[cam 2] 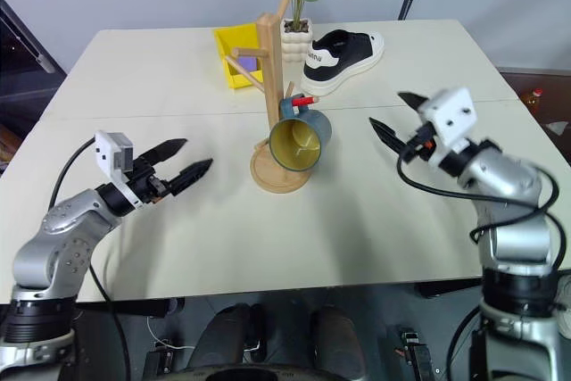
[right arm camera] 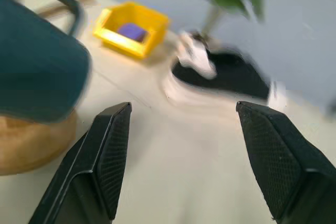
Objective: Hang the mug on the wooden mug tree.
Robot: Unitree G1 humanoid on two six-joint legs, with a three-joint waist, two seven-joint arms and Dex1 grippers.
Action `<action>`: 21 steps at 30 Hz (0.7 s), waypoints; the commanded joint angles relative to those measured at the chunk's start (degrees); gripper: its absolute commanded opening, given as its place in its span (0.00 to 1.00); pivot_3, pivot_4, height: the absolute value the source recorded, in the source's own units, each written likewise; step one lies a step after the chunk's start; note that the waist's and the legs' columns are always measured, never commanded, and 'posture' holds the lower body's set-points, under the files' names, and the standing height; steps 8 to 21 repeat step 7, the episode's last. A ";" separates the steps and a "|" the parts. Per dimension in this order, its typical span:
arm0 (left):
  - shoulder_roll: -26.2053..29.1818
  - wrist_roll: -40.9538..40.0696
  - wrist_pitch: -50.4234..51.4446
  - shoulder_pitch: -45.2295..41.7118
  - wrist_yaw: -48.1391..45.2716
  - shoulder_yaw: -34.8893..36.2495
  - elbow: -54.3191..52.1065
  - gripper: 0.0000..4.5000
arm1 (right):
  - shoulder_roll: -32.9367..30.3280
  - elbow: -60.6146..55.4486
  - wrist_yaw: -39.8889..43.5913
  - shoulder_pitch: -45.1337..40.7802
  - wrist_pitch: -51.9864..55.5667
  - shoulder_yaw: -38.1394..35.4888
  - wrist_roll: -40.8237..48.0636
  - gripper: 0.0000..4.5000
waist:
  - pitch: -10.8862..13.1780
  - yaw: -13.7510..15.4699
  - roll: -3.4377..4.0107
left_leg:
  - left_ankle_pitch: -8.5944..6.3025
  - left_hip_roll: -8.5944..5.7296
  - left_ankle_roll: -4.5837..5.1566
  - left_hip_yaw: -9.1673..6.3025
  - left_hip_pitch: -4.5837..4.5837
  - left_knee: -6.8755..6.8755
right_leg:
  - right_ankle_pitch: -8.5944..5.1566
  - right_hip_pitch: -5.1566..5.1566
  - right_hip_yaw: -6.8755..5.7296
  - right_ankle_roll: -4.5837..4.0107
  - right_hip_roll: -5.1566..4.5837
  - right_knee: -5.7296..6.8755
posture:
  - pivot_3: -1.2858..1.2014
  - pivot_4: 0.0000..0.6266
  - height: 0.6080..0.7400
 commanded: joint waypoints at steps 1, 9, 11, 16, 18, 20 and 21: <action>-1.63 5.12 -5.63 0.85 5.44 2.51 3.35 1.00 | 3.35 2.17 -2.31 2.54 -4.15 -1.75 2.07 0.73 | 0.02 -0.11 0.02 | 0.00 0.00 0.00 0.02 -0.04 0.01 | 0.00 -0.06 0.01 0.01 0.00 0.01 | 0.52 0.24 1.00; -3.43 7.82 -8.83 2.73 8.93 3.39 4.86 1.00 | 6.48 4.84 -2.97 4.76 -7.11 0.30 2.51 0.73 | 0.01 -0.01 0.01 | 0.00 0.00 -0.01 0.03 -0.06 0.01 | 0.01 -0.10 0.01 0.01 0.00 0.04 | 0.52 0.24 1.00; -3.43 7.82 -8.83 2.73 8.93 3.39 4.86 1.00 | 6.48 4.84 -2.97 4.76 -7.11 0.30 2.51 0.73 | 0.01 -0.01 0.01 | 0.00 0.00 -0.01 0.03 -0.06 0.01 | 0.01 -0.10 0.01 0.01 0.00 0.04 | 0.52 0.24 1.00; -3.43 7.82 -8.83 2.73 8.93 3.39 4.86 1.00 | 6.48 4.84 -2.97 4.76 -7.11 0.30 2.51 0.73 | 0.01 -0.01 0.01 | 0.00 0.00 -0.01 0.03 -0.06 0.01 | 0.01 -0.10 0.01 0.01 0.00 0.04 | 0.52 0.24 1.00; -3.43 7.82 -8.83 2.73 8.93 3.39 4.86 1.00 | 6.48 4.84 -2.97 4.76 -7.11 0.30 2.51 0.73 | 0.01 -0.01 0.01 | 0.00 0.00 -0.01 0.03 -0.06 0.01 | 0.01 -0.10 0.01 0.01 0.00 0.04 | 0.52 0.24 1.00; -3.43 7.82 -8.83 2.73 8.93 3.39 4.86 1.00 | 6.48 4.84 -2.97 4.76 -7.11 0.30 2.51 0.73 | 0.01 -0.01 0.01 | 0.00 0.00 -0.01 0.03 -0.06 0.01 | 0.01 -0.10 0.01 0.01 0.00 0.04 | 0.52 0.24 1.00; -3.43 7.82 -8.83 2.73 8.93 3.39 4.86 1.00 | 6.48 4.84 -2.97 4.76 -7.11 0.30 2.51 0.73 | 0.01 -0.01 0.01 | 0.00 0.00 -0.01 0.03 -0.06 0.01 | 0.01 -0.10 0.01 0.01 0.00 0.04 | 0.52 0.24 1.00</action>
